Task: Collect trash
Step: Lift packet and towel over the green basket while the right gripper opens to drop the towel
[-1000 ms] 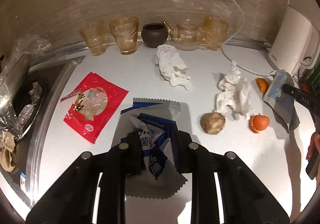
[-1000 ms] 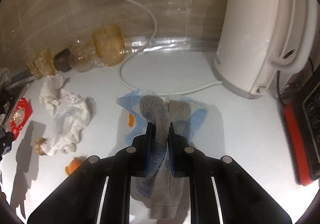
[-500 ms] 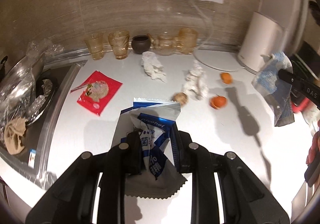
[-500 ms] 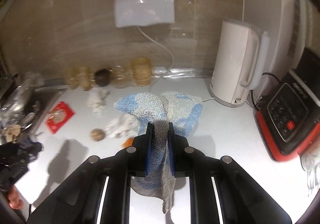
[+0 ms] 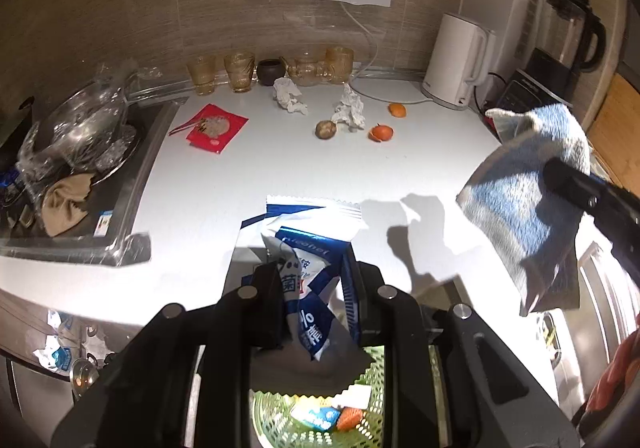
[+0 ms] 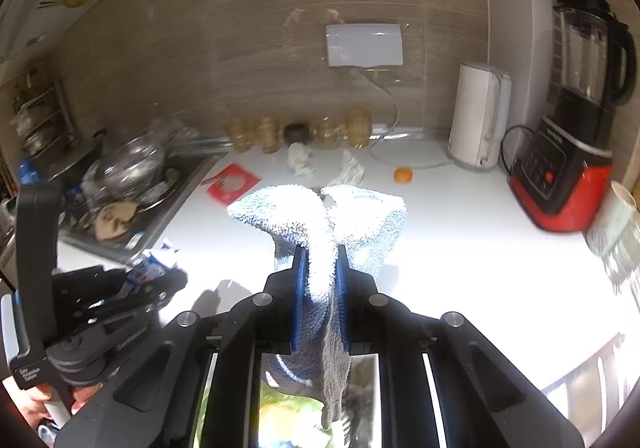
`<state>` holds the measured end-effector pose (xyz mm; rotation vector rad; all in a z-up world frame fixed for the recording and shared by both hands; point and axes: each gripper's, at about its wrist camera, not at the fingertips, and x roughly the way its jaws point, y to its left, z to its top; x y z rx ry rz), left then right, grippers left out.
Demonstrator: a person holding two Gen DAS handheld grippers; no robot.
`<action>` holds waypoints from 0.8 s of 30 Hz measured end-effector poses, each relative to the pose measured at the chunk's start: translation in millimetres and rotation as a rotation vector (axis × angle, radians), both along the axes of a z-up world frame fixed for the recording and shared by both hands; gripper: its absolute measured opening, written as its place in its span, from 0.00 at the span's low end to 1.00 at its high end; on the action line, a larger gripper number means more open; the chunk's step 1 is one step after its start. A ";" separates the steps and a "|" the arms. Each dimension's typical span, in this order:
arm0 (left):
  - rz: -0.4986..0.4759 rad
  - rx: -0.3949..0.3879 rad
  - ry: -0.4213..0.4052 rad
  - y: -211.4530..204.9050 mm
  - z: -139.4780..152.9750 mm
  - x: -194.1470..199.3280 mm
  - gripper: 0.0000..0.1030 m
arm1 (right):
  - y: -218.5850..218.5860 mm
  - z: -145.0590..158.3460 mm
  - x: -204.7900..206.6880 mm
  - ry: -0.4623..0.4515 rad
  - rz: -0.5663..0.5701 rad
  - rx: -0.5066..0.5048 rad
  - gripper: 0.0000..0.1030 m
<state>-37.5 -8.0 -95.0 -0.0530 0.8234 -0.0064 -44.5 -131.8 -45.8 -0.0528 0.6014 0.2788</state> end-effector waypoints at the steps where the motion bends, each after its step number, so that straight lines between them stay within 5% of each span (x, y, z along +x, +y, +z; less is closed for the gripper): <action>1: -0.004 0.001 0.000 0.6 -0.1 -11.6 0.22 | 1.9 -1.9 -12.3 0.006 0.002 0.005 0.14; 12: -0.026 0.000 0.015 10.8 -9.8 -87.1 0.22 | 25.6 -27.6 -107.7 0.054 0.005 0.026 0.15; 24: -0.075 0.023 0.065 13.3 -37.0 -110.4 0.22 | 40.8 -105.1 -110.0 0.237 0.001 0.006 0.17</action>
